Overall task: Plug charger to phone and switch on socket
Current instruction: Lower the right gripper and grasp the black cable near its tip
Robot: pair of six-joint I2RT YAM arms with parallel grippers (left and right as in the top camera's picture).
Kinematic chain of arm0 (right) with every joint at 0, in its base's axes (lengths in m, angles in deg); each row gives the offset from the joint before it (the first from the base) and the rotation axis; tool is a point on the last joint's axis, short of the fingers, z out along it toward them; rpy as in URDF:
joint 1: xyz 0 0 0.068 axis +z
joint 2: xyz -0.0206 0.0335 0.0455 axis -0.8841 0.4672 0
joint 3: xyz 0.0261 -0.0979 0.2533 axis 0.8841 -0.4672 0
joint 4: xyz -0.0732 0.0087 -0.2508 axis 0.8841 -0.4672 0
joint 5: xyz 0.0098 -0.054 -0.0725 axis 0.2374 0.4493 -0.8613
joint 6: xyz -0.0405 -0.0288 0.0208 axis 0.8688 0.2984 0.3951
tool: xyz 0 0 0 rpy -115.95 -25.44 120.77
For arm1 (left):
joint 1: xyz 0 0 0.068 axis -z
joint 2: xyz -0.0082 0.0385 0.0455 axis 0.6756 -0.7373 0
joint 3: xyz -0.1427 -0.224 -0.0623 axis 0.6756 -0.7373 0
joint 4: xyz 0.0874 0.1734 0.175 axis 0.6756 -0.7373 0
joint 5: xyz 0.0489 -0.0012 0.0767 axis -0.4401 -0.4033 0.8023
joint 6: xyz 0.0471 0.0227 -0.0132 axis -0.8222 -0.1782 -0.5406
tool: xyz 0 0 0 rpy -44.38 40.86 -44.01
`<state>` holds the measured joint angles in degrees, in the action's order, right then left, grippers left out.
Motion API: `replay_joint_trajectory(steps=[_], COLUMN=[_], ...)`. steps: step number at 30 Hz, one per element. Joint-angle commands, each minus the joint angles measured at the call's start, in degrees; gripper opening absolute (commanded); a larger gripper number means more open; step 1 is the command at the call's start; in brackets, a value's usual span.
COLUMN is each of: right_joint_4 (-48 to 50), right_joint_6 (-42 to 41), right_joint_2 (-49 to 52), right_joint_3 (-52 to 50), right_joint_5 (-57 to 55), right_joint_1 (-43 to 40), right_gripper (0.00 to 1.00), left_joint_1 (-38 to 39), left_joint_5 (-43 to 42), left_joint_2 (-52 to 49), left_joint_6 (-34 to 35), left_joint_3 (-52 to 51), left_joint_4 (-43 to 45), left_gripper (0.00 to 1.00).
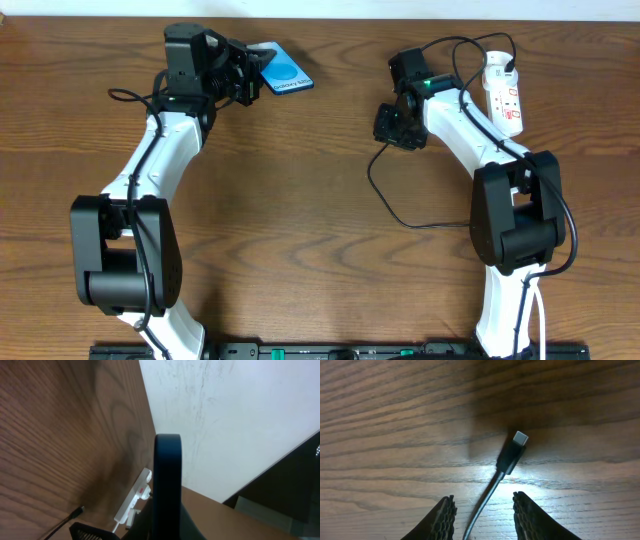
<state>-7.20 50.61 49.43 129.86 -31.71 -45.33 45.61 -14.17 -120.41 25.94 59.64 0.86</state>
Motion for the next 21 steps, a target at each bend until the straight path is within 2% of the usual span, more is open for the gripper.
replay_joint_trajectory(steps=[1, 21], right_joint_4=[-0.31, 0.61], right_joint_6=[-0.48, -0.24], right_joint_2=[1.62, 4.81], right_joint_3=[-0.07, -0.11], right_joint_5=[-1.29, -3.98], right_joint_1=[0.04, 0.33], right_gripper=[0.36, 0.35], left_joint_1=[0.20, 0.20], left_joint_5=[-1.88, -2.27], left_joint_2=[0.63, 0.63], left_joint_6=[-0.94, -1.81], left_joint_3=[0.70, 0.70], left_joint_4=[0.42, 0.39], left_gripper=[0.07, 0.08])
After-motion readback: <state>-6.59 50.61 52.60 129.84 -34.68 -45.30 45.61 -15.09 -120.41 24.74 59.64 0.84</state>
